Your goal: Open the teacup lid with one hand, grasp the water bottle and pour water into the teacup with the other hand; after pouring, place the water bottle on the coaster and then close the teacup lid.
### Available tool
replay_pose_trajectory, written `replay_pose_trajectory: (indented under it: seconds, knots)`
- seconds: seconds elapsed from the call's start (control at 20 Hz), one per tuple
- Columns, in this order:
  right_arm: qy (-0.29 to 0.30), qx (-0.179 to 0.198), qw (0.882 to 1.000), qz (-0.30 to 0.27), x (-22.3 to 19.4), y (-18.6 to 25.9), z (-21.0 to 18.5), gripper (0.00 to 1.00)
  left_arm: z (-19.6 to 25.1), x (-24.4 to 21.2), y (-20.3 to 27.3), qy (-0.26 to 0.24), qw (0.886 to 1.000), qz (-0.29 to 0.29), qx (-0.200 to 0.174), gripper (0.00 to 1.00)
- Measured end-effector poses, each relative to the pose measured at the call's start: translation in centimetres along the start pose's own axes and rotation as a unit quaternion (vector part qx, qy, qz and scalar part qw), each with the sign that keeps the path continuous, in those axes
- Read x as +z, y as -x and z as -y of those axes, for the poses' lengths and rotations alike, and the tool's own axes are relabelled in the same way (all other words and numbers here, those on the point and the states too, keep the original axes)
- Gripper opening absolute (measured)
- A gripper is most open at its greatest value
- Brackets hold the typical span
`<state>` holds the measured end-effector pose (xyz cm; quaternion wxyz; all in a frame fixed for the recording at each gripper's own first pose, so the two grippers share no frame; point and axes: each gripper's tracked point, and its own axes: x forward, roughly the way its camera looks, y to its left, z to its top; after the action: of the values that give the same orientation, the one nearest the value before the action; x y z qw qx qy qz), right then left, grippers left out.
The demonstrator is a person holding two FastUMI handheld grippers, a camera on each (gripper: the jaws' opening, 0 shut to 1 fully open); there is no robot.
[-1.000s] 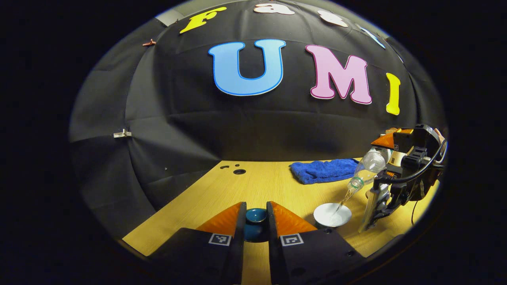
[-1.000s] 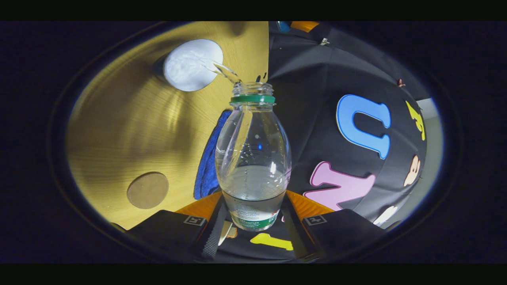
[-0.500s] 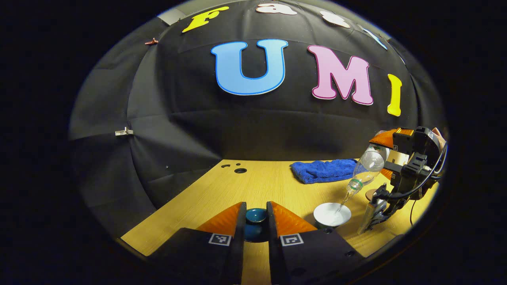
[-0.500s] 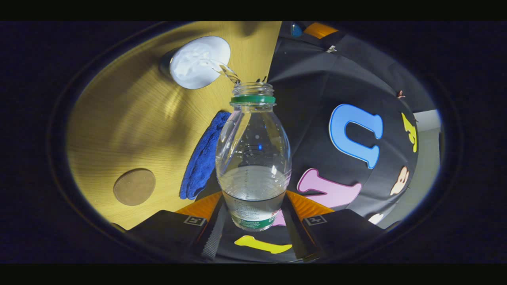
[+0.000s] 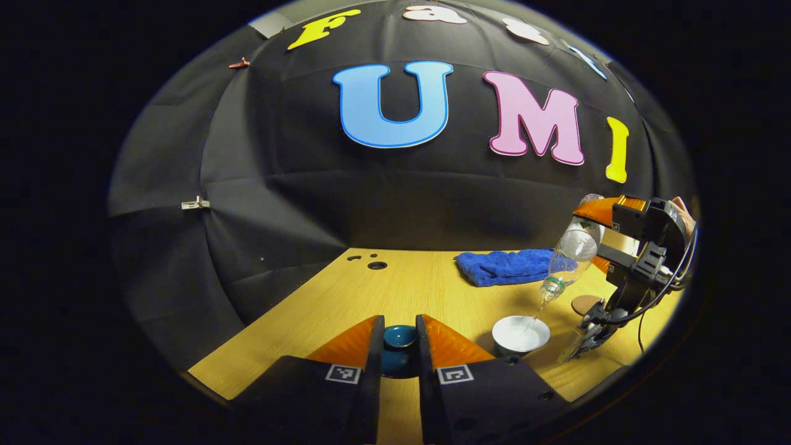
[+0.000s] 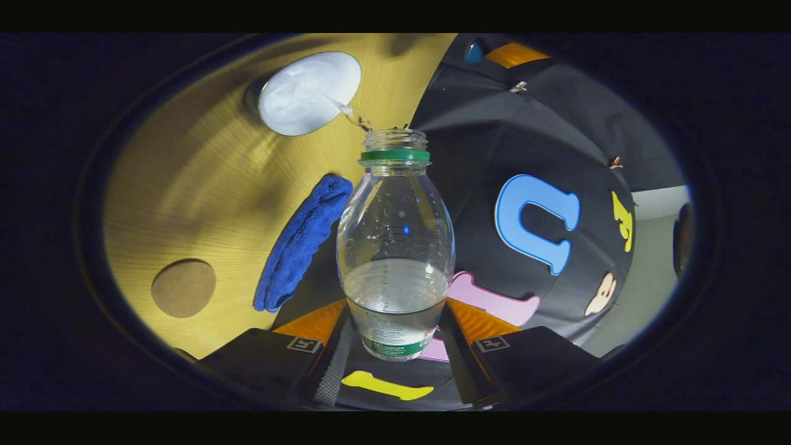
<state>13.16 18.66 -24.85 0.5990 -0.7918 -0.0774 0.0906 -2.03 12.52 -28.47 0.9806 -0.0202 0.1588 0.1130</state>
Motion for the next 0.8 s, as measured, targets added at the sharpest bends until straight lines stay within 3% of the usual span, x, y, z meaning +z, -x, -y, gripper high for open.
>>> replay_pose_trajectory:
  seconds: [0.1, 0.15, 0.3, 0.35, 0.5, 0.55, 0.65, 0.8]
  knots:
    - [0.007, -0.011, 1.0, 0.003, -0.1, -0.2, 0.6, 0.74, 0.0, 0.1, 0.0, -0.001, 1.0, 0.001, -0.001, 0.27]
    - [0.008, -0.018, 1.0, 0.004, 0.0, -0.3, 0.8, 0.74, 0.0, 0.1, 0.0, -0.001, 1.0, 0.002, -0.002, 0.3]
    - [0.009, -0.036, 0.999, 0.012, 0.1, -0.5, 1.3, 0.74, 0.0, 0.1, -0.1, 0.0, 1.0, 0.002, -0.001, 0.27]
    - [0.014, -0.044, 0.999, 0.015, 0.2, -0.6, 1.9, 0.74, 0.0, 0.1, -0.1, 0.001, 1.0, 0.002, 0.0, 0.31]
    - [0.02, -0.058, 0.998, 0.025, 0.4, -1.0, 2.5, 0.71, -0.1, 0.1, 0.0, 0.005, 1.0, 0.002, 0.002, 0.3]
    - [0.02, -0.06, 0.998, 0.026, 0.4, -1.0, 2.6, 0.74, -0.2, 0.1, 0.0, 0.006, 1.0, 0.002, 0.004, 0.3]
    - [0.014, -0.056, 0.998, 0.027, 0.4, -1.0, 2.4, 0.74, -0.3, 0.1, 0.0, 0.007, 1.0, 0.001, 0.006, 0.3]
    - [-0.027, -0.009, 0.999, 0.022, 0.1, -1.0, 0.1, 0.74, -0.3, 0.1, 0.0, 0.004, 1.0, 0.002, 0.009, 0.27]
